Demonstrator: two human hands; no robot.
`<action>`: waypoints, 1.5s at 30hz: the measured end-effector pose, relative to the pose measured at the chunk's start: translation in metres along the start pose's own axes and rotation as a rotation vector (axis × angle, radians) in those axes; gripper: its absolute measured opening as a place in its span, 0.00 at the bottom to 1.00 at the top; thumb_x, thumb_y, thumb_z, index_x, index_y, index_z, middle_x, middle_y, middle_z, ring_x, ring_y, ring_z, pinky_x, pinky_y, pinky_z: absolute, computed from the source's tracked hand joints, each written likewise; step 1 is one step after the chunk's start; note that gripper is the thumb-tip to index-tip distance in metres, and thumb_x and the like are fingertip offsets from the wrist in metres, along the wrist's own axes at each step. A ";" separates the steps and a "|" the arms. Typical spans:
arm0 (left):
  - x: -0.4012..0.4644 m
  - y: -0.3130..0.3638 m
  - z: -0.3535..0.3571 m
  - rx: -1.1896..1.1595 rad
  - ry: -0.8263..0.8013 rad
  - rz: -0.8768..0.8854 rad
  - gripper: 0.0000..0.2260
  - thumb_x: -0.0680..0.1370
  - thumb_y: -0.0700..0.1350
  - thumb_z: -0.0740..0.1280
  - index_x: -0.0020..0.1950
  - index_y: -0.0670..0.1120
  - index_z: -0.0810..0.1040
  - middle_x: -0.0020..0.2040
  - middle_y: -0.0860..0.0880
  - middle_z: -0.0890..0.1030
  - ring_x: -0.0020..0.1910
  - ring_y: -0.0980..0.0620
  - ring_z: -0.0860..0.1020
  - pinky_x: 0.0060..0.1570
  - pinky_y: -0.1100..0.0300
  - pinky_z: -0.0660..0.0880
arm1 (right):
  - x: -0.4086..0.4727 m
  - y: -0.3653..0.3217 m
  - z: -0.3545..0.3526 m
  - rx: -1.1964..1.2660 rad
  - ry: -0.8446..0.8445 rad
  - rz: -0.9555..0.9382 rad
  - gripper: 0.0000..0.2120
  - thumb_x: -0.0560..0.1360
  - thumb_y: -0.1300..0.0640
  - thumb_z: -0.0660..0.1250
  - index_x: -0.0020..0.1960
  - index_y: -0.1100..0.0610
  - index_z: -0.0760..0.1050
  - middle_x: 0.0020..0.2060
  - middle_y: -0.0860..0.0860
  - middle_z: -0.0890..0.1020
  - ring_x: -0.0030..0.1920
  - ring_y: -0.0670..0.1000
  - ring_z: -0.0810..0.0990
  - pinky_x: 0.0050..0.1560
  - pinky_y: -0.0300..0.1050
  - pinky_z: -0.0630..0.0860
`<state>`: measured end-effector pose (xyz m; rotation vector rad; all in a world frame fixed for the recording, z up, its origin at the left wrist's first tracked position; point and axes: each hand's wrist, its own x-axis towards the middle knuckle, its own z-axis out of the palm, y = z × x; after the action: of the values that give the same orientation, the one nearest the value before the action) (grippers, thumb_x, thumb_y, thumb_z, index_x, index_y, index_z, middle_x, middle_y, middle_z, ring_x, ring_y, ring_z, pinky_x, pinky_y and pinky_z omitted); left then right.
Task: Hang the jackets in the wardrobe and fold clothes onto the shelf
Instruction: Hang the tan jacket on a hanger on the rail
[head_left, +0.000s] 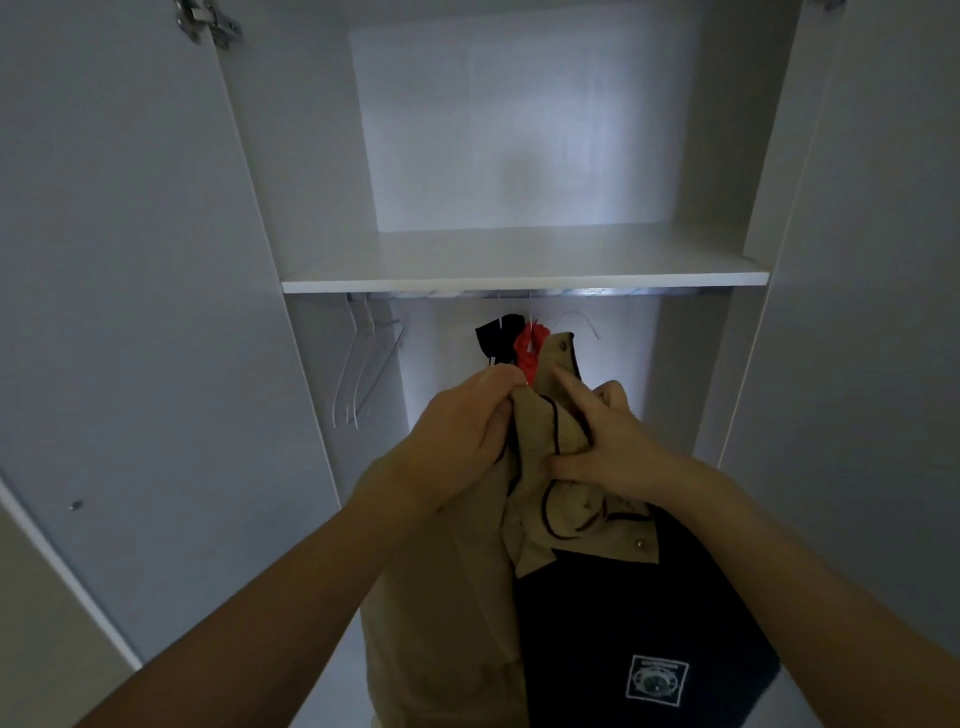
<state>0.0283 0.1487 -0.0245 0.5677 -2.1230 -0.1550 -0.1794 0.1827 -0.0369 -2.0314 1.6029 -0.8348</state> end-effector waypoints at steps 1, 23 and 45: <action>-0.002 0.002 0.000 -0.027 0.004 -0.011 0.07 0.82 0.38 0.58 0.55 0.45 0.73 0.39 0.57 0.74 0.34 0.61 0.72 0.38 0.70 0.67 | 0.002 0.001 0.000 -0.035 0.037 -0.014 0.48 0.64 0.42 0.72 0.71 0.24 0.42 0.47 0.39 0.59 0.47 0.48 0.72 0.47 0.39 0.75; -0.008 0.018 -0.021 0.478 -0.288 0.282 0.12 0.69 0.31 0.67 0.51 0.38 0.83 0.42 0.42 0.80 0.36 0.45 0.78 0.35 0.61 0.67 | -0.001 0.018 0.000 -0.204 0.057 -0.208 0.40 0.77 0.56 0.67 0.63 0.16 0.49 0.45 0.42 0.54 0.47 0.40 0.66 0.46 0.28 0.69; -0.129 0.014 0.026 0.512 0.043 -0.138 0.10 0.74 0.41 0.58 0.40 0.43 0.79 0.44 0.44 0.78 0.44 0.46 0.73 0.47 0.53 0.70 | 0.003 -0.004 0.033 0.285 0.699 0.120 0.14 0.77 0.54 0.63 0.34 0.41 0.70 0.43 0.41 0.65 0.38 0.35 0.72 0.46 0.48 0.72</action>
<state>0.0654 0.2164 -0.1313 1.0060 -2.0818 0.3328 -0.1538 0.1790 -0.0578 -1.5002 1.7778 -1.7435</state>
